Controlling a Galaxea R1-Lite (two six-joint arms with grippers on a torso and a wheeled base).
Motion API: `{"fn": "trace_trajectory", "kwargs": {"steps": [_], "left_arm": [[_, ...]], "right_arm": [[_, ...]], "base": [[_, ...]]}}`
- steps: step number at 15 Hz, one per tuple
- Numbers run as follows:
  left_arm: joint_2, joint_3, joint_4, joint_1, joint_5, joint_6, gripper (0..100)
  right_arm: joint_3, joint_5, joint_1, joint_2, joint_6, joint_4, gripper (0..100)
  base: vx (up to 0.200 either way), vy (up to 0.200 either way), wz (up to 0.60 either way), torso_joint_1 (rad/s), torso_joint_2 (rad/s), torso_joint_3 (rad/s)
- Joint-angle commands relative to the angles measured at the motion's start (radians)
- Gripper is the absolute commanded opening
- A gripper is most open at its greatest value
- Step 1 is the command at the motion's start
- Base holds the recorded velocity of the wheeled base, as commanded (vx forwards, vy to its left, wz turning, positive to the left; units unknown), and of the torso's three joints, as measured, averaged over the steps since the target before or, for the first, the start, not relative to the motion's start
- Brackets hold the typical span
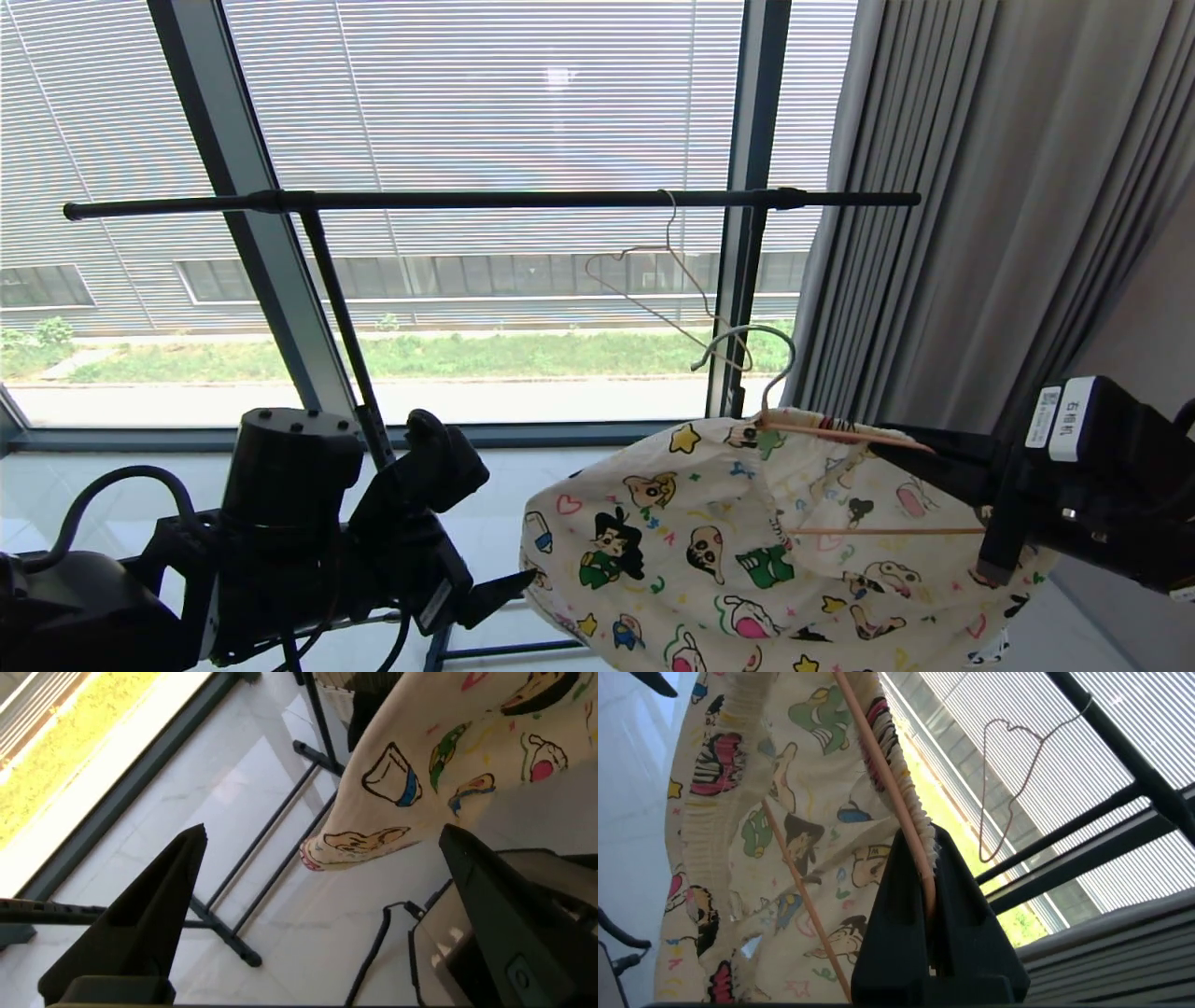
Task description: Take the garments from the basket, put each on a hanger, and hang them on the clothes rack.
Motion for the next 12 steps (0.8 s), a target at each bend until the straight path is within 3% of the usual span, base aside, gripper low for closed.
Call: {"fn": "trace_trajectory", "kwargs": {"steps": [1,3,6,7,12], "left_arm": [[0.082,0.003,-0.078,0.003,-0.01,0.0,100],[0.099,0.005,-0.124,0.003,-0.06,0.0,100],[0.105,0.003,-0.141,0.008,-0.067,0.0,100],[0.108,0.005,-0.164,0.011,-0.073,0.0,0],[0.105,0.021,-0.169,0.046,-0.079,0.002,0]], "right_arm": [[-0.009,0.0,0.013,-0.037,-0.001,0.001,0],[-0.009,-0.001,0.02,-0.044,-0.001,0.001,0],[-0.019,-0.001,0.037,-0.044,0.001,0.001,0],[-0.022,-0.003,0.048,-0.044,0.001,0.001,0],[-0.019,-0.009,0.046,-0.044,0.01,0.001,0]], "base": [[0.0,0.0,0.0,0.0,0.0,0.0],[0.0,0.0,0.0,0.0,0.0,0.0],[0.0,0.0,0.0,0.0,0.0,0.0],[0.0,0.0,0.0,0.0,0.0,0.0],[0.0,0.0,0.0,0.0,0.0,0.0]]}}
